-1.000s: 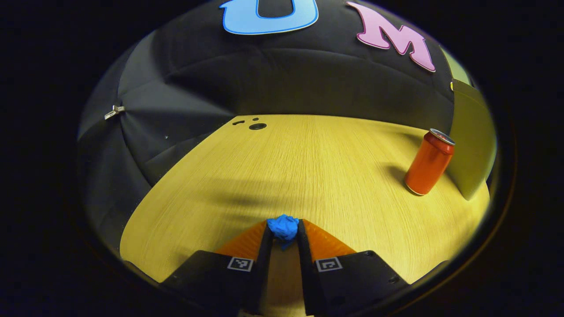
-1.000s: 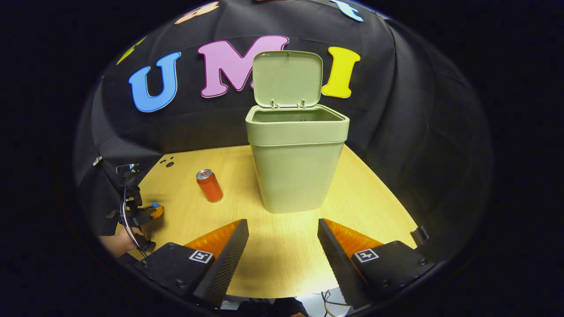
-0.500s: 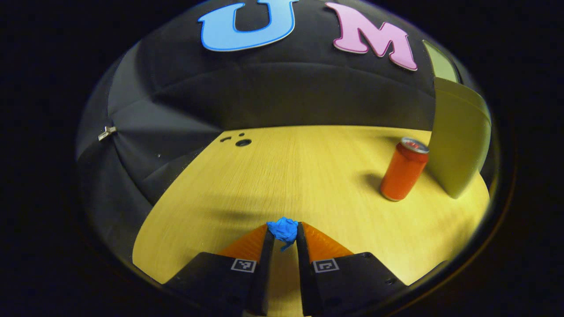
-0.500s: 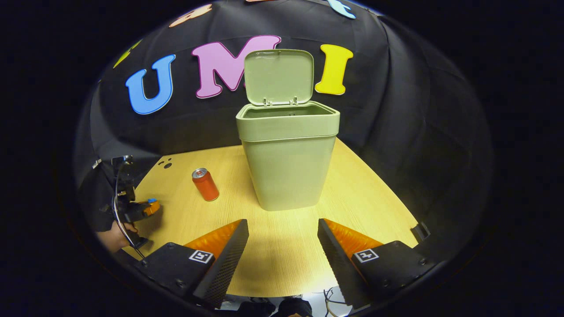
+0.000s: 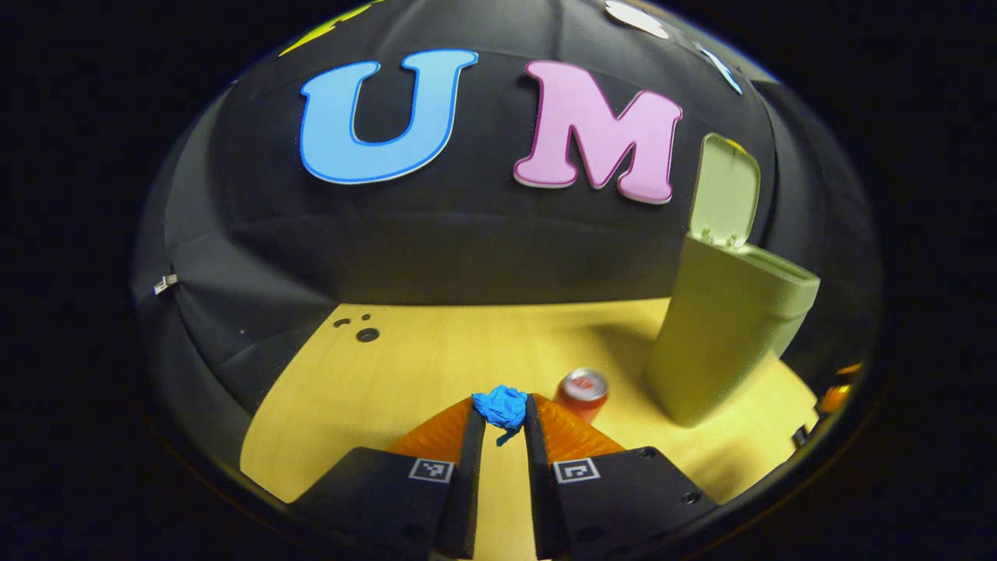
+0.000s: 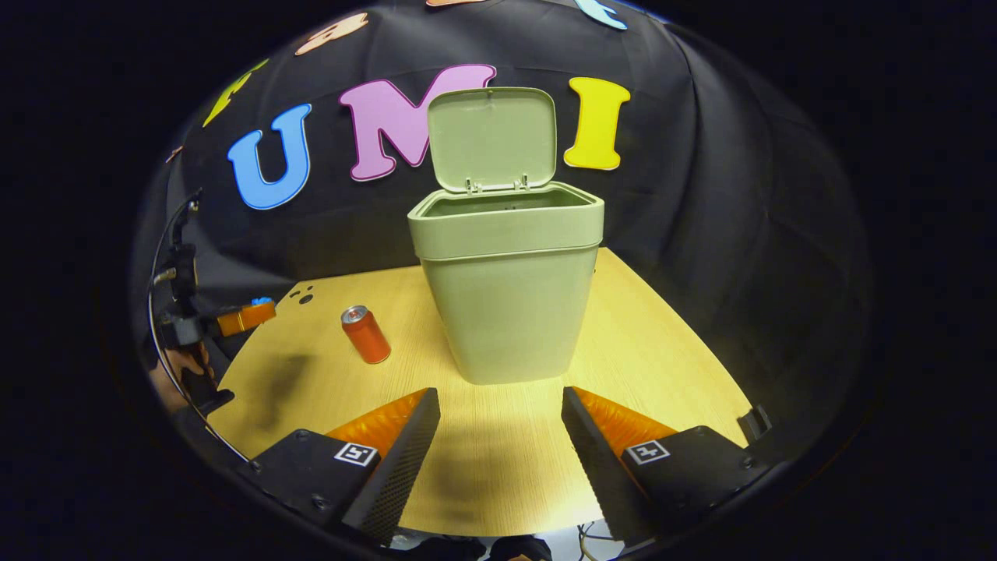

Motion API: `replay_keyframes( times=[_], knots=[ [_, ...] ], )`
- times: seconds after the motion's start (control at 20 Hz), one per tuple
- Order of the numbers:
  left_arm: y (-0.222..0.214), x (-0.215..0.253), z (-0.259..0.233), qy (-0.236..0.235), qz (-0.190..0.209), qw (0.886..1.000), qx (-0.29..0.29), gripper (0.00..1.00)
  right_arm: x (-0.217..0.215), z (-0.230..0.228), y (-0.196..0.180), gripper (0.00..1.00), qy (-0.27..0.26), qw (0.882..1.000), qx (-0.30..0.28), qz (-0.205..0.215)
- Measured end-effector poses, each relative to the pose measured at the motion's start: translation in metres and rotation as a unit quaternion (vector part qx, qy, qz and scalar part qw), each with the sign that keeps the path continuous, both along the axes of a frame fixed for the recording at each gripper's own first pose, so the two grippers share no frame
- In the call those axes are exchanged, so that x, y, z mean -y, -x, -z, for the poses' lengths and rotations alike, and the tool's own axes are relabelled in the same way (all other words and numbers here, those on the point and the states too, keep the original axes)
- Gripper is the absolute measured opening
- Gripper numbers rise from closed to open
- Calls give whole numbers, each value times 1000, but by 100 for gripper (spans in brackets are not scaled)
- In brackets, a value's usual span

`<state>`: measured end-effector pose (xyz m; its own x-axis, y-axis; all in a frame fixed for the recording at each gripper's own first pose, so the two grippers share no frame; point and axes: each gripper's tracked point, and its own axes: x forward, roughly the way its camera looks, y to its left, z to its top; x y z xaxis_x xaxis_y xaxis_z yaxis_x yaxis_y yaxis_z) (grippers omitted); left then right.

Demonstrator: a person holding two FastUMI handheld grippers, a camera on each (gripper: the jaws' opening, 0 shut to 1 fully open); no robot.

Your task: Press the lid of the desktop garbage bin to open it, pick up the crumpled paper on the desktop and throw it into the bin, then pick up the pop can on the desktop and drop it into the bin, and finally close the garbage bin lid.

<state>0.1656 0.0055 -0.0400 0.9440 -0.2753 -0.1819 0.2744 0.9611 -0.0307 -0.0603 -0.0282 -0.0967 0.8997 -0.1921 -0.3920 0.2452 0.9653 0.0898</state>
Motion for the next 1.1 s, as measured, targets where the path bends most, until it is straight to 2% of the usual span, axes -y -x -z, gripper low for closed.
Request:
replay_keyframes(
  times=[0.25,0.6,1.1],
  knots=[
    [13,67,-53,28,47,998,23,32,16,1,-2,98,-14,1000,7,-3],
    [26,164,-106,27,116,991,56,32,24,0,-3,99,-24,999,14,-26],
    [30,265,-124,14,174,982,67,32,25,1,-8,99,-27,997,17,-76]
  ],
)
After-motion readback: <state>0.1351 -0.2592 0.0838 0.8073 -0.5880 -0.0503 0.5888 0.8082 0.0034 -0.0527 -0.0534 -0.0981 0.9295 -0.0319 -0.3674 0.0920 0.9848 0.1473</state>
